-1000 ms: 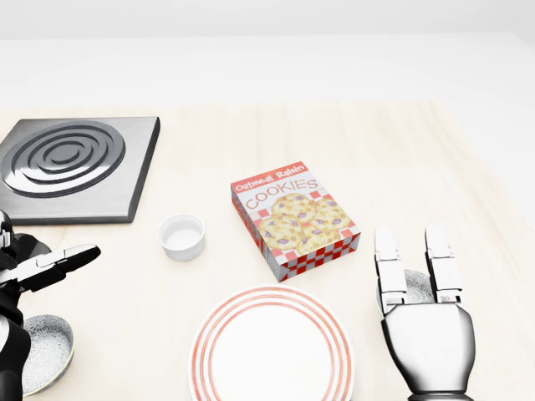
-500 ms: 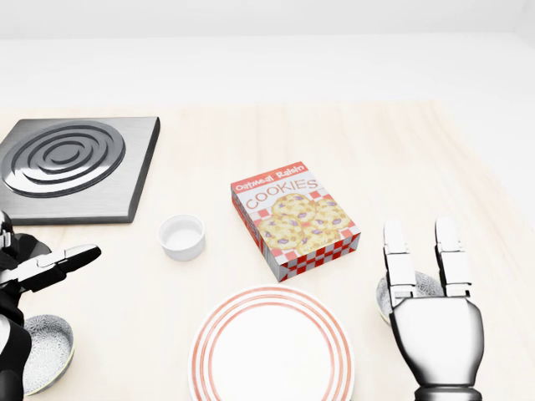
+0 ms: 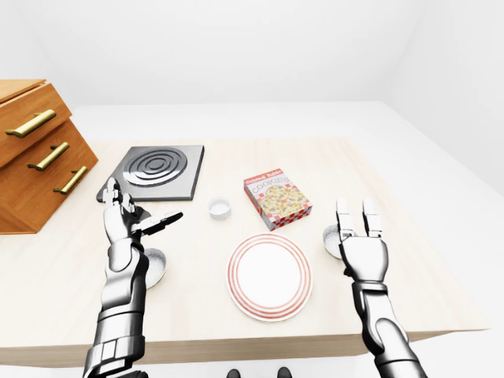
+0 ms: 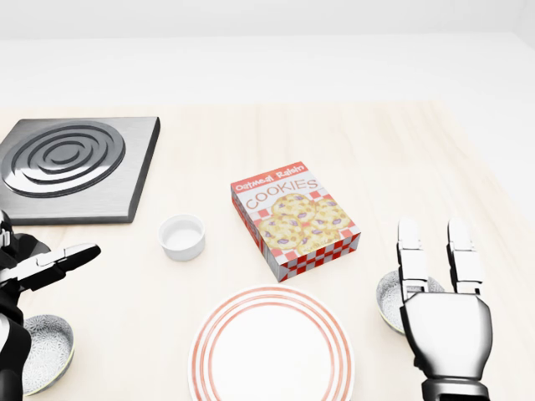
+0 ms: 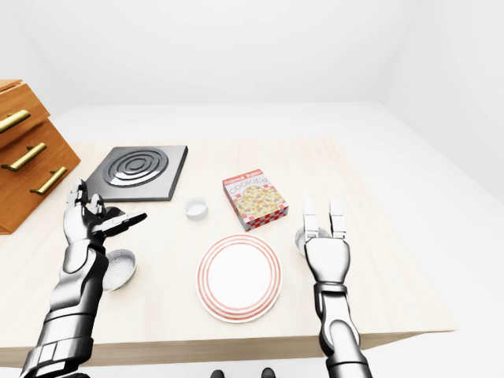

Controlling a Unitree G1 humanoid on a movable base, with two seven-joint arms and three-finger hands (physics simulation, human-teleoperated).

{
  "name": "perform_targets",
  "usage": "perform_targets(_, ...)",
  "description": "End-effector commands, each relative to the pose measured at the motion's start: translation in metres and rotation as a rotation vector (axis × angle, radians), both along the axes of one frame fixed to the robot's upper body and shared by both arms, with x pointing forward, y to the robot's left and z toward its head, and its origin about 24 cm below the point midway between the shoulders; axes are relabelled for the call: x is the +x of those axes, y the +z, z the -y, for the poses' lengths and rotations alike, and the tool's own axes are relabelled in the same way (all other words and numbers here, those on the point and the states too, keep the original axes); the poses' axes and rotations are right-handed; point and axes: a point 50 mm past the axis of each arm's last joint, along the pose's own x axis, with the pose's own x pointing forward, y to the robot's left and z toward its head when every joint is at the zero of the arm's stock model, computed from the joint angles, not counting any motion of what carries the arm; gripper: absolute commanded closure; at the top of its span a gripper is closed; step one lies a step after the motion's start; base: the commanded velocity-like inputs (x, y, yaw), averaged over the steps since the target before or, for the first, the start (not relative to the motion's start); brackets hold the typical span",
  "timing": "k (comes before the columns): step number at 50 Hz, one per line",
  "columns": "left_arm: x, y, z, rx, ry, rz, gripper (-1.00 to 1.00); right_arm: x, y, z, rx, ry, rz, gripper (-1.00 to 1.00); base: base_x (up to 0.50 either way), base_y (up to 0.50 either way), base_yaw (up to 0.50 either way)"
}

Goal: Pick the akita bowl next to the plate and place it on the plate.

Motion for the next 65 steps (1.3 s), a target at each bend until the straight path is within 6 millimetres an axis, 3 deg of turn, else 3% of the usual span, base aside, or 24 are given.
perform_targets(1,0.000,0.001,0.000,-0.001,0.002,0.000,-1.00,0.004,-0.010,0.000,0.023,-0.001,-0.045,-1.00,0.00,0.00,0.00)
perform_targets(18,-0.002,0.001,0.000,-0.003,0.003,-0.001,-1.00,0.006,-0.030,0.004,0.033,-0.013,-0.142,-1.00,0.00,0.00,0.00)
perform_targets(38,-0.002,0.002,0.000,-0.010,0.006,-0.005,-1.00,0.009,-0.035,0.017,0.052,-0.052,-0.172,-1.00,0.00,0.00,0.00)
perform_targets(59,0.001,-0.001,-0.001,-0.009,0.008,-0.004,-1.00,0.014,-0.063,0.012,0.098,-0.034,-0.320,-1.00,0.00,0.00,0.00)
perform_targets(60,0.001,0.000,-0.001,-0.009,0.008,-0.004,-1.00,0.013,-0.068,0.009,0.110,-0.014,-0.344,1.00,0.00,0.00,0.00)
perform_targets(65,0.001,0.000,-0.001,-0.013,0.008,-0.005,-1.00,0.009,-0.074,0.001,0.111,0.019,-0.366,1.00,0.00,0.00,0.00)
